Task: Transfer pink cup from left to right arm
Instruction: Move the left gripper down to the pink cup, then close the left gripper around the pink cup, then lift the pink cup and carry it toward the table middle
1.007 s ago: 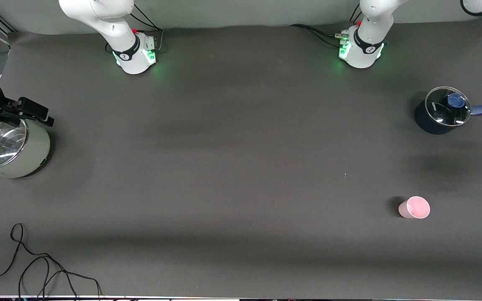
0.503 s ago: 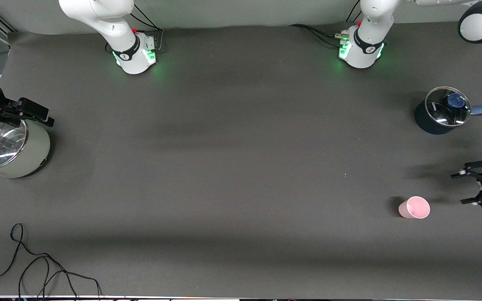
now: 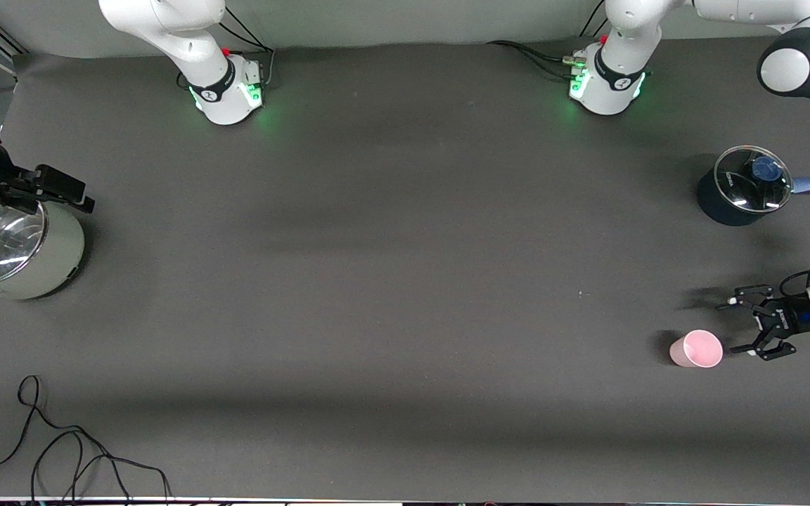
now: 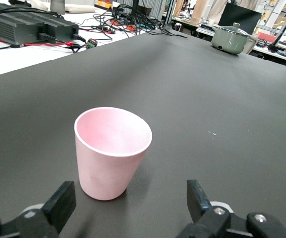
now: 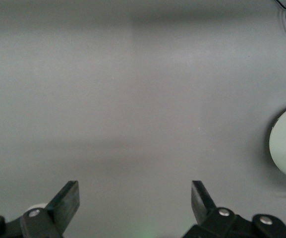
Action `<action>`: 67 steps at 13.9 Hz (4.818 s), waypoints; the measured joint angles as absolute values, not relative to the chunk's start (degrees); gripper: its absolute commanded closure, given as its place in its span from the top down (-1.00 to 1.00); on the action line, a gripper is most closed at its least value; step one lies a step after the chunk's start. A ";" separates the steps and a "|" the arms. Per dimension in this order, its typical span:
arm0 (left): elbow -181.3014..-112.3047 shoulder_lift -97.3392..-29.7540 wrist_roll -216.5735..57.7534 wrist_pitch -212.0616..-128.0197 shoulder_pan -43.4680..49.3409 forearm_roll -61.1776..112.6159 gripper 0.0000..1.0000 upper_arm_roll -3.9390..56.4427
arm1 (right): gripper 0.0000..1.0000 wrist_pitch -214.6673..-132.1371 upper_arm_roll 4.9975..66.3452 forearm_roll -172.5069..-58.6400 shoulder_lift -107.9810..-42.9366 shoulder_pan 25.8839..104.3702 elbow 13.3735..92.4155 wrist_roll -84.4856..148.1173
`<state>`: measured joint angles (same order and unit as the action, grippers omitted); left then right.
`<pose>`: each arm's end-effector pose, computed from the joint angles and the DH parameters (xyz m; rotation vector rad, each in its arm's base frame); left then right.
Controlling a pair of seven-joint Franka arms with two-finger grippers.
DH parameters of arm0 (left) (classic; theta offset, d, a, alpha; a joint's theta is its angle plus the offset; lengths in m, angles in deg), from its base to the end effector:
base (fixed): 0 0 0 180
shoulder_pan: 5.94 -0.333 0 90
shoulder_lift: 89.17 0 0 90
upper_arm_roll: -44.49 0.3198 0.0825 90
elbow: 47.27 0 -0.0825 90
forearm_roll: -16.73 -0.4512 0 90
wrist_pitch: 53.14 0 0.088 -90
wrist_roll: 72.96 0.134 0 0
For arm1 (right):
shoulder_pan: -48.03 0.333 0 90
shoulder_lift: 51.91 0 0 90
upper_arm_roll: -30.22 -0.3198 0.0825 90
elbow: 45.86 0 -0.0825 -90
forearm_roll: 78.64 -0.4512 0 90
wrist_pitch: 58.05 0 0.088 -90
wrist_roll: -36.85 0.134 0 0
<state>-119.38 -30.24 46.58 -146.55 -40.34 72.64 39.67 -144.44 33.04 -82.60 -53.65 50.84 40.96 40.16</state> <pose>0.6909 0.2835 0.0856 1.7924 -1.1345 0.9581 0.6240 0.0099 0.6071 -3.0734 0.0844 0.0611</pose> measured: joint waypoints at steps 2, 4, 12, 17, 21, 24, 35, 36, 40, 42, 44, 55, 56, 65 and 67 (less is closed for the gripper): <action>-119.41 -29.40 50.52 -146.55 -40.50 74.12 1.00 39.67 | 1.00 -144.43 33.04 -82.60 -53.66 50.84 40.97 40.16; -119.42 -28.51 54.47 -146.60 -40.57 76.27 1.00 39.67 | 1.00 -144.43 33.04 -82.60 -53.66 50.84 40.96 40.16; -119.43 -26.25 61.20 -150.63 -40.59 81.15 0.99 39.46 | 1.00 -144.42 33.04 -82.60 -53.67 50.83 40.96 40.16; -119.97 -25.26 62.55 -152.64 -40.19 81.33 0.99 36.80 | 1.00 -144.42 33.04 -82.60 -53.67 50.84 40.96 40.16; -120.39 -24.52 63.89 -153.76 -40.06 81.45 0.99 36.00 | 1.00 -144.42 33.03 -82.60 -53.67 50.84 40.96 40.16; -120.46 -24.43 64.03 -154.24 -39.95 81.45 0.99 35.87 | 1.00 -144.42 33.03 -82.60 -53.67 50.84 40.96 40.16; -121.76 -24.40 64.32 -155.97 -39.27 82.27 0.16 33.91 | 1.00 -144.40 33.03 -82.60 -53.70 50.84 40.97 40.16; -121.76 -24.40 64.32 -156.02 -39.24 82.32 0.05 33.89 | 1.00 -144.40 33.03 -82.60 -53.70 50.84 40.97 40.16; -121.76 -24.41 64.35 -156.04 -39.24 82.48 -0.10 33.88 | 1.00 -144.40 33.03 -82.49 -53.70 50.84 40.97 40.16; -121.68 -24.43 64.34 -156.04 -39.24 82.53 -0.18 33.82 | 1.00 -144.38 33.03 -82.39 -53.74 50.84 40.97 40.15; -121.44 -24.75 63.47 -156.04 -39.24 82.59 -0.26 33.67 | 1.00 -144.35 33.03 -82.37 -54.04 50.84 40.98 40.14; -122.77 -38.12 34.88 -157.90 -32.56 79.42 -0.50 33.13 | 1.00 -144.52 33.03 -82.28 -54.98 50.84 40.69 39.88; -123.79 -39.95 31.64 -159.03 -31.07 79.46 -0.50 32.93 | 1.00 -144.52 33.03 -82.28 -55.19 50.84 40.51 39.87; -136.10 -55.23 4.30 -193.56 -21.96 79.85 -0.49 15.92 | 1.00 -144.52 33.00 -81.21 -55.35 50.87 40.12 39.82; -138.60 -55.57 2.13 -206.64 -18.78 79.91 -0.46 10.46 | 1.00 -144.52 32.79 -81.22 -55.35 51.17 40.02 39.81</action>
